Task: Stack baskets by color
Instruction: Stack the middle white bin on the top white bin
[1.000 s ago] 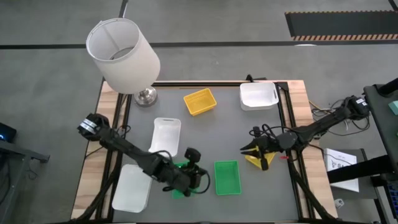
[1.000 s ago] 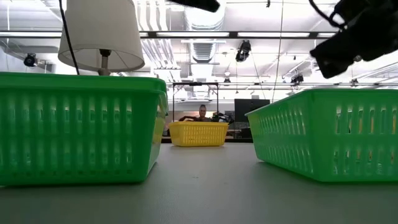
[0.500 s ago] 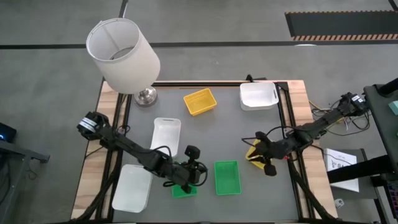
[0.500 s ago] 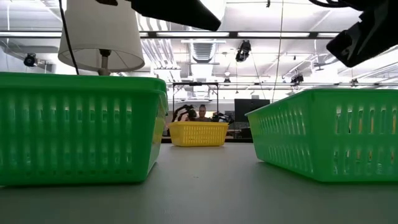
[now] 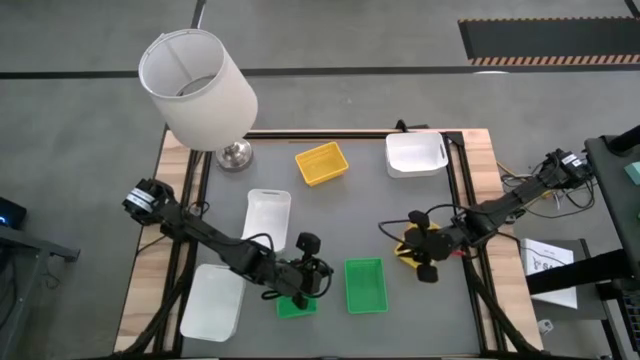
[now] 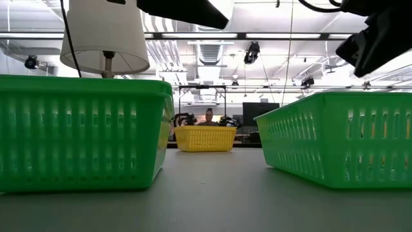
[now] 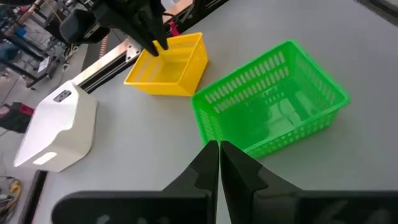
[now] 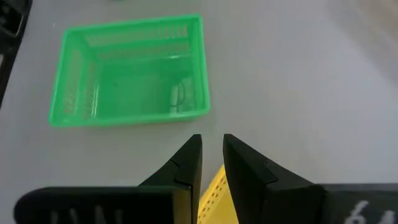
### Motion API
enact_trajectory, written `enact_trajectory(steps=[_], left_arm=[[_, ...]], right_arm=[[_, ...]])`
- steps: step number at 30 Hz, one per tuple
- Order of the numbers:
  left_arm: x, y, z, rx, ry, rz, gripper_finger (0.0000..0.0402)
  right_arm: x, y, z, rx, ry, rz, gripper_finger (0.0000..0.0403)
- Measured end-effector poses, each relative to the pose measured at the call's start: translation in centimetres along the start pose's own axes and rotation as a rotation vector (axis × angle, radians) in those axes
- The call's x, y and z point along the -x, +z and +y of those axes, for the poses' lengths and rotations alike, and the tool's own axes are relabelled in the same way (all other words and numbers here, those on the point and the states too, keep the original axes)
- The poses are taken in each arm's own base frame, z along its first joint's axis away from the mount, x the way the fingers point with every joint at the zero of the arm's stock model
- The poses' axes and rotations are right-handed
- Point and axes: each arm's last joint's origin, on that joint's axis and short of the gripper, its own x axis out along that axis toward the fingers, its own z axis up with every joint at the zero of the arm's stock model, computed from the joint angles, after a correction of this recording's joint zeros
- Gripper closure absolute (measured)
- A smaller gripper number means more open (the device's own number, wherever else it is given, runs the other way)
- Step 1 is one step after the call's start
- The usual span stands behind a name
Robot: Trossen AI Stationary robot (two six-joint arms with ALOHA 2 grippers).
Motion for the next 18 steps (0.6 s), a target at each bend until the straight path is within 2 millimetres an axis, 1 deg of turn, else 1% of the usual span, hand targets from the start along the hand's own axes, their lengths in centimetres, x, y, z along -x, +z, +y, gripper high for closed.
enact_trajectory(steps=[4,10,15,18], left_arm=[[1.6,0.2,0.3,0.018,0.009,0.031,0.0402],[4.2,0.1,1.9,0.187,0.051,0.089,0.0401],[5.6,-0.6,2.7,0.278,0.066,0.160,0.0401],[5.9,-0.8,2.9,0.291,0.072,0.179,0.0401]], right_arm=[[0.3,0.5,0.2,-0.017,0.013,-0.016,0.0346],[0.5,0.8,0.3,-0.019,0.019,-0.030,0.0342],[0.5,0.9,0.2,-0.036,-0.025,-0.054,0.0310],[0.5,1.0,-0.1,-0.078,-0.056,-0.070,0.0284]])
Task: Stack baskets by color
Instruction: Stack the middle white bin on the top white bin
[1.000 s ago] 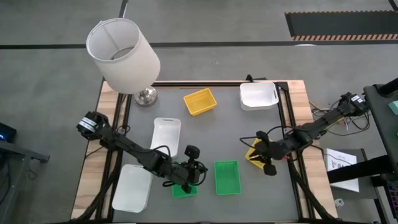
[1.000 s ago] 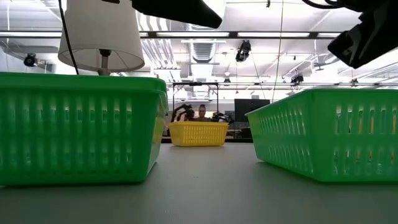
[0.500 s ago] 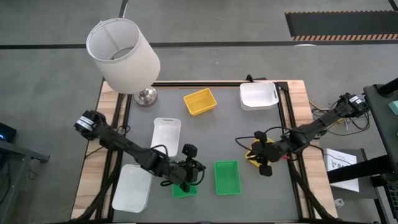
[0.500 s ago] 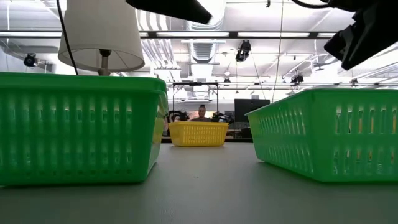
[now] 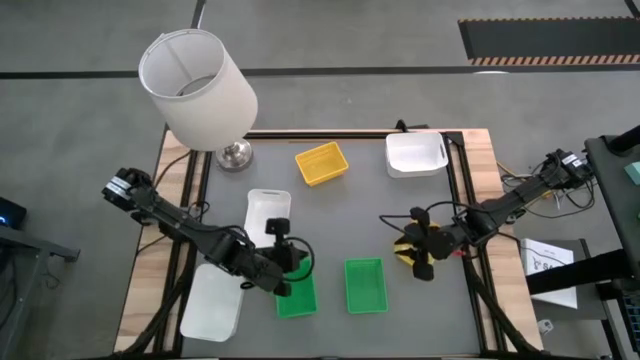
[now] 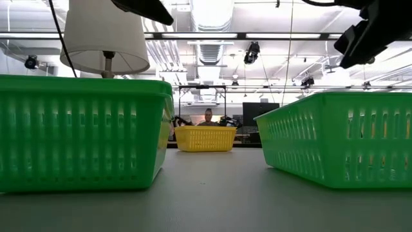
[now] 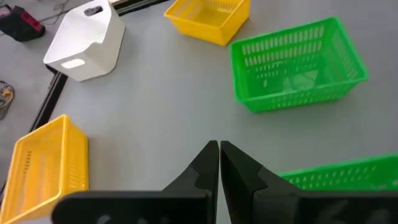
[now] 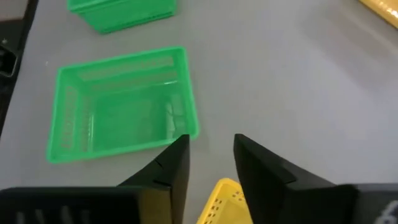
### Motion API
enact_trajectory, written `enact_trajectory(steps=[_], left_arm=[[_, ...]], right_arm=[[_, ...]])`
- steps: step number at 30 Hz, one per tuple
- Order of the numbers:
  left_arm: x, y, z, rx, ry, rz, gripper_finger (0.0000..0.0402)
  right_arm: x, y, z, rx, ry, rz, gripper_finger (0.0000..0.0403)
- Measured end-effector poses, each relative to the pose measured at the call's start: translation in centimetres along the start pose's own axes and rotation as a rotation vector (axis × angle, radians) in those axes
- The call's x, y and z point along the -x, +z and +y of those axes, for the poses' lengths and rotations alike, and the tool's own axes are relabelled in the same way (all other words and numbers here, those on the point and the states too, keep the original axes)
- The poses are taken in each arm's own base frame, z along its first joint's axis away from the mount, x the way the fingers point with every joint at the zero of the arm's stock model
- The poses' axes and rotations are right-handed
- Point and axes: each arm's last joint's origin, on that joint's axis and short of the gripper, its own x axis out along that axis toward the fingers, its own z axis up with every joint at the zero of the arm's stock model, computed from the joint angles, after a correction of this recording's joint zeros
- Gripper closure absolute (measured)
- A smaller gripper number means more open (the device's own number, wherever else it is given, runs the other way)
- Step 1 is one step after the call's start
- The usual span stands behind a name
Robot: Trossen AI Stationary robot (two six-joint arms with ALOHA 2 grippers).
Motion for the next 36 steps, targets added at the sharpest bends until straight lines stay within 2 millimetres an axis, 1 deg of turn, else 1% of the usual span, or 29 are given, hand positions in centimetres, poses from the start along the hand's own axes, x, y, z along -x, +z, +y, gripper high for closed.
enact_trajectory(steps=[4,7,15,18,21,23,25,31,33,36], left_arm=[[0.0,-0.1,0.0,-0.003,0.002,0.005,0.0401],[0.0,-0.2,0.1,-0.010,0.003,0.014,0.0401],[0.1,-1.1,0.2,-0.054,0.007,0.105,0.0401],[0.2,-2.1,0.7,-0.071,0.001,0.211,0.0402],[0.3,-3.2,1.3,-0.018,-0.042,0.347,0.0397],[0.3,-3.8,1.7,0.029,-0.067,0.438,0.0383],[0.3,-4.3,2.0,0.060,-0.065,0.496,0.0360],[0.8,-5.2,2.5,-0.007,-0.038,0.602,0.0291],[0.8,-5.3,2.5,-0.053,-0.059,0.618,0.0279],[0.8,-5.3,2.5,-0.073,-0.084,0.624,0.0273]], right_arm=[[-0.1,0.1,-0.4,-0.036,-0.009,0.005,0.0257],[-0.2,0.2,-0.6,-0.045,-0.014,0.006,0.0244],[-0.2,0.3,-0.8,-0.050,-0.015,0.008,0.0236],[-0.2,0.3,-0.8,-0.040,-0.015,0.008,0.0236],[-0.2,0.3,-0.8,-0.040,-0.015,0.008,0.0236],[-0.2,0.3,-0.8,-0.040,-0.015,0.008,0.0236],[-0.2,0.3,-0.8,-0.037,-0.015,0.008,0.0236],[-0.2,0.3,-0.8,-0.032,-0.015,0.008,0.0236],[-0.2,0.3,-0.8,-0.032,-0.015,0.008,0.0236],[-0.2,0.3,-0.8,-0.032,-0.015,0.008,0.0236]])
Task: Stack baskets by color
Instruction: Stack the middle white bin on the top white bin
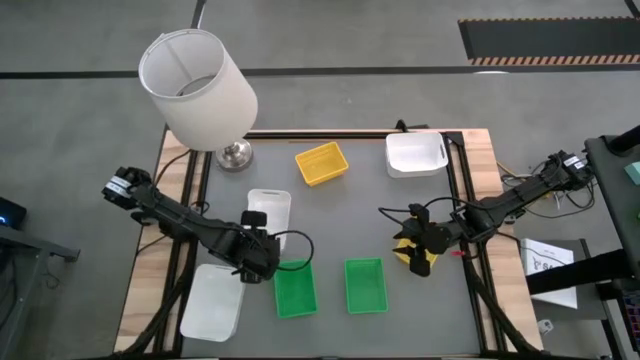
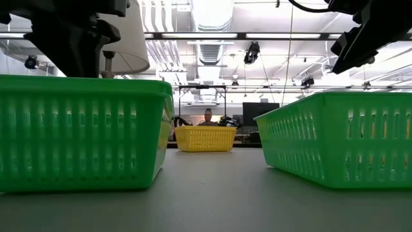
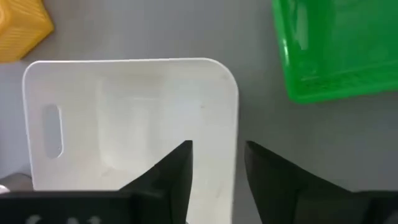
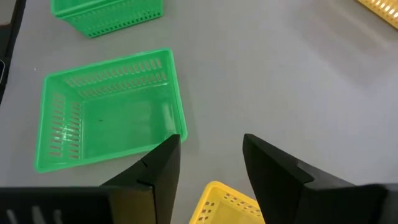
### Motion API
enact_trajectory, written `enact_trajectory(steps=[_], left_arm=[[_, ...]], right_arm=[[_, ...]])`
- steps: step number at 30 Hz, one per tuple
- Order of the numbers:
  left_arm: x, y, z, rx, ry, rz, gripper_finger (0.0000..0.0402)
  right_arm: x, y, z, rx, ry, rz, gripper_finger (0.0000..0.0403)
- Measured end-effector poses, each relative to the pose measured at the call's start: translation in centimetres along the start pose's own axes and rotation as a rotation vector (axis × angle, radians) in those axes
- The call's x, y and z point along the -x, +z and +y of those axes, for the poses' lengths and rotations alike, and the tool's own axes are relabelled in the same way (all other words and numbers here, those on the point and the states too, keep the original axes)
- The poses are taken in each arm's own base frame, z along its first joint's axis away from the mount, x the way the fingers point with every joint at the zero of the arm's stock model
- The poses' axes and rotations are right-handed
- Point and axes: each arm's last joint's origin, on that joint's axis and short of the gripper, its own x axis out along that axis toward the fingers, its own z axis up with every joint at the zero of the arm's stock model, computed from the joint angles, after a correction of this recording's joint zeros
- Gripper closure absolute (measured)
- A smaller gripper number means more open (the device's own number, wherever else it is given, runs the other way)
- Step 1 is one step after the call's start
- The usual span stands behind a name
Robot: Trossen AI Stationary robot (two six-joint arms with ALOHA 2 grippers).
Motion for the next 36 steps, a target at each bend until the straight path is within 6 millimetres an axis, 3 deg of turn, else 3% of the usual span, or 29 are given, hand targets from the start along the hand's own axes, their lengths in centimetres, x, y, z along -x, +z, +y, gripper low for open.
enact_trajectory(steps=[6,16,19,22,25,31,36], left_arm=[[-0.3,-0.2,-0.1,0.001,-0.018,0.013,0.0272],[-3.9,-1.8,-0.9,0.004,-0.020,0.005,0.0273],[-4.2,-2.0,-0.8,-0.001,0.011,-0.003,0.0293],[-4.4,-2.2,-0.8,-0.024,0.025,0.001,0.0341],[-4.3,-2.1,-0.7,-0.051,0.028,-0.002,0.0391],[-3.2,-1.2,-0.5,-0.096,0.077,-0.055,0.0400],[0.0,0.8,0.3,-0.139,0.150,-0.198,0.0401]], right_arm=[[0.0,0.0,0.0,0.010,0.001,0.001,0.0236],[-0.3,-0.5,-0.1,0.026,-0.007,0.015,0.0236],[-0.3,-0.5,-0.2,0.026,-0.007,0.017,0.0236],[-0.3,-0.5,-0.2,0.023,-0.005,0.014,0.0236],[-0.3,-0.5,-0.2,0.023,-0.005,0.014,0.0236],[-0.5,-0.8,-0.2,0.024,-0.009,0.021,0.0236],[-0.5,-0.8,-0.3,0.012,-0.013,0.017,0.0230]])
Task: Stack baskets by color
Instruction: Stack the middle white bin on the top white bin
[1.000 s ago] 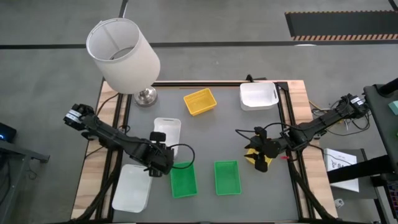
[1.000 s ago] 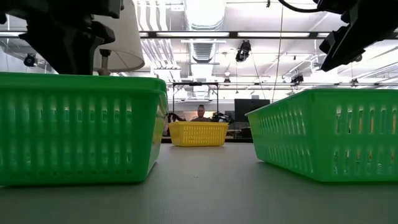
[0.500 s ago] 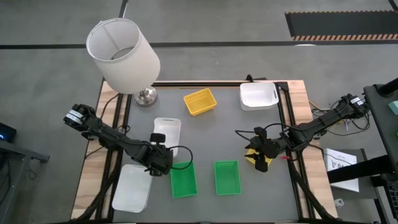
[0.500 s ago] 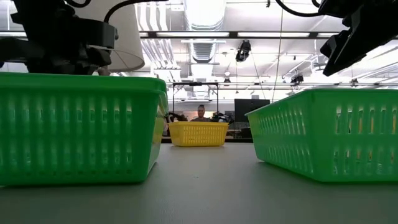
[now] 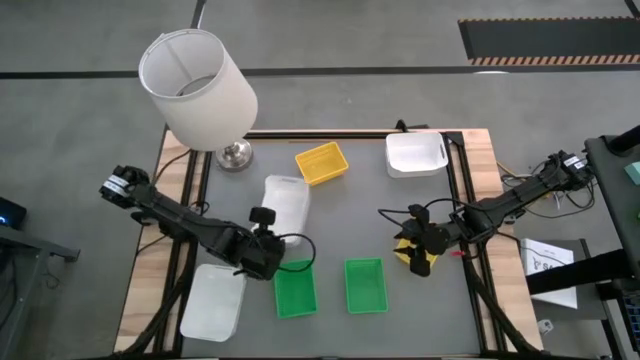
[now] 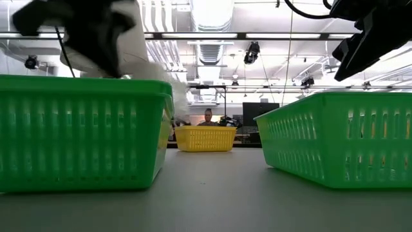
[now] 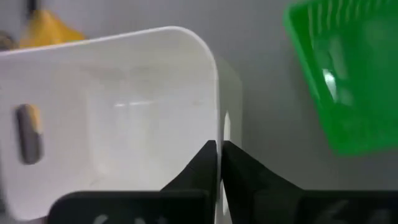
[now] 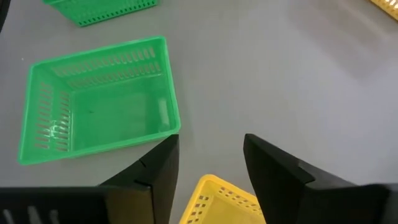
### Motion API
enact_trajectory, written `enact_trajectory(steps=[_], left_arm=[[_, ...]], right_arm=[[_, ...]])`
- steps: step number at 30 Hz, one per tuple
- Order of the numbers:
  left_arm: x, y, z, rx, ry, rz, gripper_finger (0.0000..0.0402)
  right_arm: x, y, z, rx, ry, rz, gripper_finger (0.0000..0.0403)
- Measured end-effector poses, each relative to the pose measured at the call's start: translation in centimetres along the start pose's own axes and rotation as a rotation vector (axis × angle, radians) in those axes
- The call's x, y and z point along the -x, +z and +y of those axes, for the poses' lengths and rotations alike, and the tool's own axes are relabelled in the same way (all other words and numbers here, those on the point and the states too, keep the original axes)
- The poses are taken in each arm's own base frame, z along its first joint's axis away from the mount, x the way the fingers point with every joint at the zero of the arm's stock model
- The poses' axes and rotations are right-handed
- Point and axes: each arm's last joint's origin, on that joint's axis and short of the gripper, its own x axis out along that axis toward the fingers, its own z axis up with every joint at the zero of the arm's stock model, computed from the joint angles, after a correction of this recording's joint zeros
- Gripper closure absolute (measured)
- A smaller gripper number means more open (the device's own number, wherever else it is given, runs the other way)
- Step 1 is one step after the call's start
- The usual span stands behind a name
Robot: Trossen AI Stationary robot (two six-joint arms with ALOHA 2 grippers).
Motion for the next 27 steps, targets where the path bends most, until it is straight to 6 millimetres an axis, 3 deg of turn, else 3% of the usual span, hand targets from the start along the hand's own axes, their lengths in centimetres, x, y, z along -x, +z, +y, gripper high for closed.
enact_trajectory(steps=[5,11,20,27], left_arm=[[2.5,2.9,1.1,-0.113,0.012,-0.157,0.0401],[3.6,5.7,1.0,-0.198,-0.046,-0.369,0.0401],[3.7,6.6,0.6,-0.247,-0.115,-0.506,0.0401],[3.8,7.4,0.2,-0.216,-0.196,-0.638,0.0401]], right_arm=[[0.6,0.9,0.3,0.048,0.013,-0.035,0.0199],[3.4,4.5,1.4,0.163,0.063,-0.166,0.0180],[7.2,8.8,2.7,0.366,0.137,-0.316,0.0180],[7.2,12.0,4.5,0.522,0.131,-0.269,0.0180]])
